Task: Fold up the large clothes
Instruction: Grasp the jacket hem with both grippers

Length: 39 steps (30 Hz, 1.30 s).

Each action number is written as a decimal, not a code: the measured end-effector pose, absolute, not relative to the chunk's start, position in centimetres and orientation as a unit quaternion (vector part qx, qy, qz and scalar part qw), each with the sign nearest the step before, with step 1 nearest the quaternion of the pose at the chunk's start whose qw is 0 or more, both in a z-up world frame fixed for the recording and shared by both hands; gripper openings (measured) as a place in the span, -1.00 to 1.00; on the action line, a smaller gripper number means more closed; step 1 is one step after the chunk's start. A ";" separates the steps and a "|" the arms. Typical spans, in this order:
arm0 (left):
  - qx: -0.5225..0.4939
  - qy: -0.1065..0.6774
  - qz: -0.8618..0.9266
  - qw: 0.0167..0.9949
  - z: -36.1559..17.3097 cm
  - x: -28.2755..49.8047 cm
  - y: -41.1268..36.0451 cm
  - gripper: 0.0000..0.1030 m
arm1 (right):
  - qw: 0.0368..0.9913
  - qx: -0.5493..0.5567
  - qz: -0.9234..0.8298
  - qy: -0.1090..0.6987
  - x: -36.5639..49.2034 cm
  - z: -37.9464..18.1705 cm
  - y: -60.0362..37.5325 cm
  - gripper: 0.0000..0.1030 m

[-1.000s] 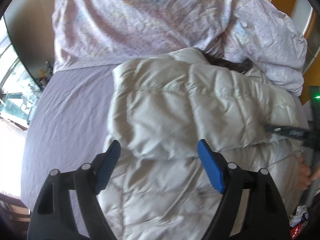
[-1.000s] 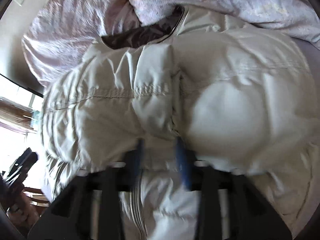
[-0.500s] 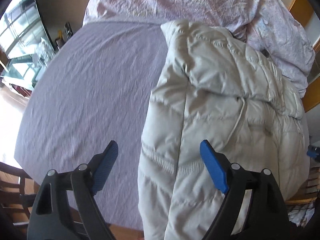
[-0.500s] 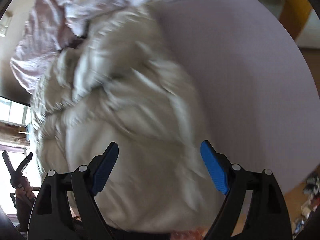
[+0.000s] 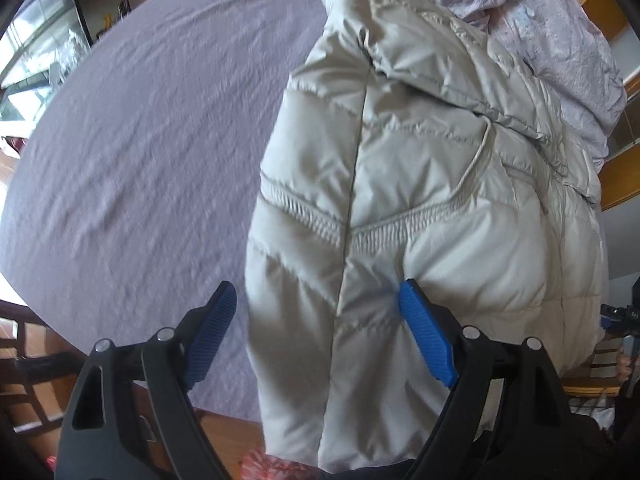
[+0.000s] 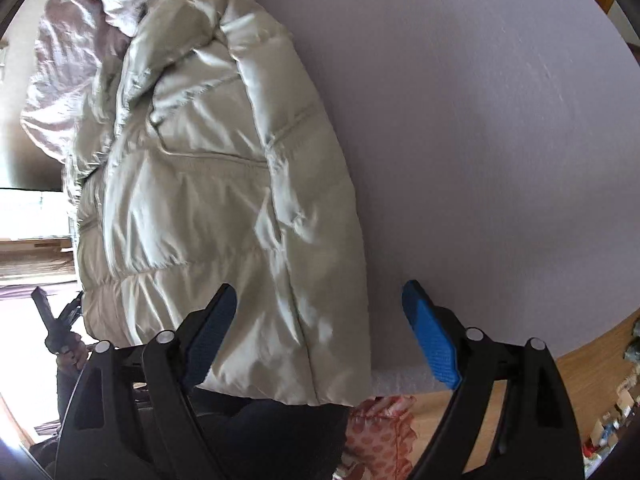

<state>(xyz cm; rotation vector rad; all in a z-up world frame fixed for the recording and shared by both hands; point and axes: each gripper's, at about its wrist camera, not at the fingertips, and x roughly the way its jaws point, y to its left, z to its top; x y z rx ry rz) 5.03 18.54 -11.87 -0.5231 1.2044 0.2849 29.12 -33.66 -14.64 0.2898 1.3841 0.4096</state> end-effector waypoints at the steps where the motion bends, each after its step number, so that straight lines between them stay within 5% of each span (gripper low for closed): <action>1: -0.248 0.552 0.132 0.785 -11.9 4.8 18.5 0.61 | 0.741 0.137 0.190 0.630 29.0 -14.7 -33.7 0.69; 5: -0.247 0.551 0.128 0.787 -11.8 4.4 18.4 0.50 | 0.733 0.149 0.213 0.629 28.4 -14.7 -33.7 0.63; 10: -0.243 0.559 0.115 0.784 -11.6 4.0 17.6 0.15 | 0.728 0.144 0.233 0.629 27.7 -14.6 -32.8 0.35; 11: -0.240 0.561 0.115 0.784 -11.6 4.0 17.5 0.09 | 0.720 0.152 0.242 0.633 27.7 -14.8 -33.0 0.15; 13: -0.240 0.564 0.114 0.782 -11.5 4.3 17.1 0.00 | 0.719 0.152 0.242 0.633 27.6 -14.8 -33.2 0.13; 20: -0.227 0.567 0.114 0.783 -10.9 4.5 16.2 -0.48 | 0.731 0.153 0.274 0.606 26.9 -13.9 -32.6 -0.72; 24: -0.206 0.563 0.115 0.792 -9.3 5.1 15.1 -0.79 | 0.753 0.139 0.297 0.571 26.8 -11.6 -31.9 -0.80; 39: -0.141 0.501 0.144 0.842 -1.7 9.3 15.6 -0.85 | 0.827 0.086 0.302 0.466 30.4 -3.6 -29.6 -0.83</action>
